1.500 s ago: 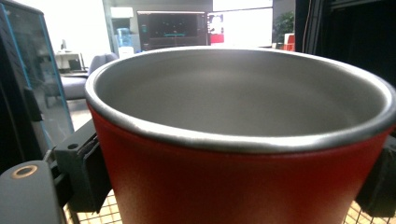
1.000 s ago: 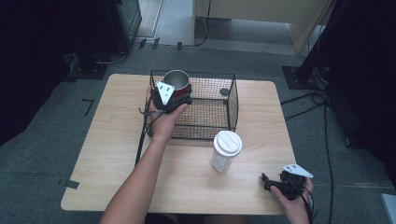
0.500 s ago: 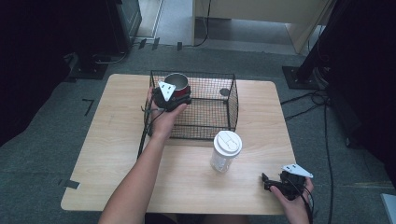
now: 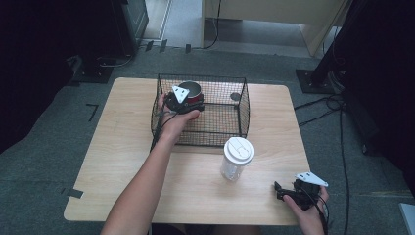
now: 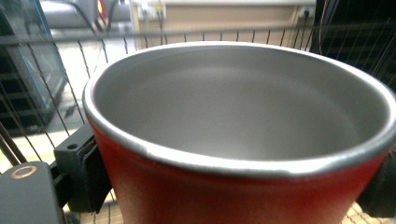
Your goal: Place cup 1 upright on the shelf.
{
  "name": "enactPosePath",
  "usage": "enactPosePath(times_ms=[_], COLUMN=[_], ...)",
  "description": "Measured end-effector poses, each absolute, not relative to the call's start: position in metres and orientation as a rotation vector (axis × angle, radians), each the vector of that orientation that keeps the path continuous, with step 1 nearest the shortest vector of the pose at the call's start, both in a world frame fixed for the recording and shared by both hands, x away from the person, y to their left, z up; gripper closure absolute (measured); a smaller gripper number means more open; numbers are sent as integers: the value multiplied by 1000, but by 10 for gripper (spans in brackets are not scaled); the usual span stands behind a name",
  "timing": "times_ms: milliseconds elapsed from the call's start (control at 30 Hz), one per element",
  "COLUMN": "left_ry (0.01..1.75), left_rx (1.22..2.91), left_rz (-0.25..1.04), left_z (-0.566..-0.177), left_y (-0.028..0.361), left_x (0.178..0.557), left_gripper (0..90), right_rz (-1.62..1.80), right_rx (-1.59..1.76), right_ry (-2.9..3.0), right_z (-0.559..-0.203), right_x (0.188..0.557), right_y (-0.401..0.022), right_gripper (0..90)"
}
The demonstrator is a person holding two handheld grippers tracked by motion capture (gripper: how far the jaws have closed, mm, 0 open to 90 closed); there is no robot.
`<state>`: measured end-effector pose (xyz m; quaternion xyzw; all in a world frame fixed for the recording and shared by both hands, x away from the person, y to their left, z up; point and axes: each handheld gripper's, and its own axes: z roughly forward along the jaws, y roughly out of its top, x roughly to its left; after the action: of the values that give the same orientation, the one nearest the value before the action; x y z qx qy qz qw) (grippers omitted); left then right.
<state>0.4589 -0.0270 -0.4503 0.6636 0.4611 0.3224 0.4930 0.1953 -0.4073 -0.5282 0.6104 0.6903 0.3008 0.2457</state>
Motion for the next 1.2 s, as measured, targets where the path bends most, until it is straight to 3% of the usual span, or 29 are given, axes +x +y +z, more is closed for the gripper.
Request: enactPosePath(times_ms=[500, 1200], left_ry=[1175, 1185], left_rx=[1717, 1772], left_rz=[695, 689], left_z=[-453, -453], left_y=[-29, -32], left_x=[464, 464], left_gripper=[80, 74], right_rz=[820, 820], right_rx=[1666, 1666], right_ry=[1884, 1884], right_z=[-528, -528], right_x=[195, 195], right_y=[-407, -407], right_gripper=[5, 5])
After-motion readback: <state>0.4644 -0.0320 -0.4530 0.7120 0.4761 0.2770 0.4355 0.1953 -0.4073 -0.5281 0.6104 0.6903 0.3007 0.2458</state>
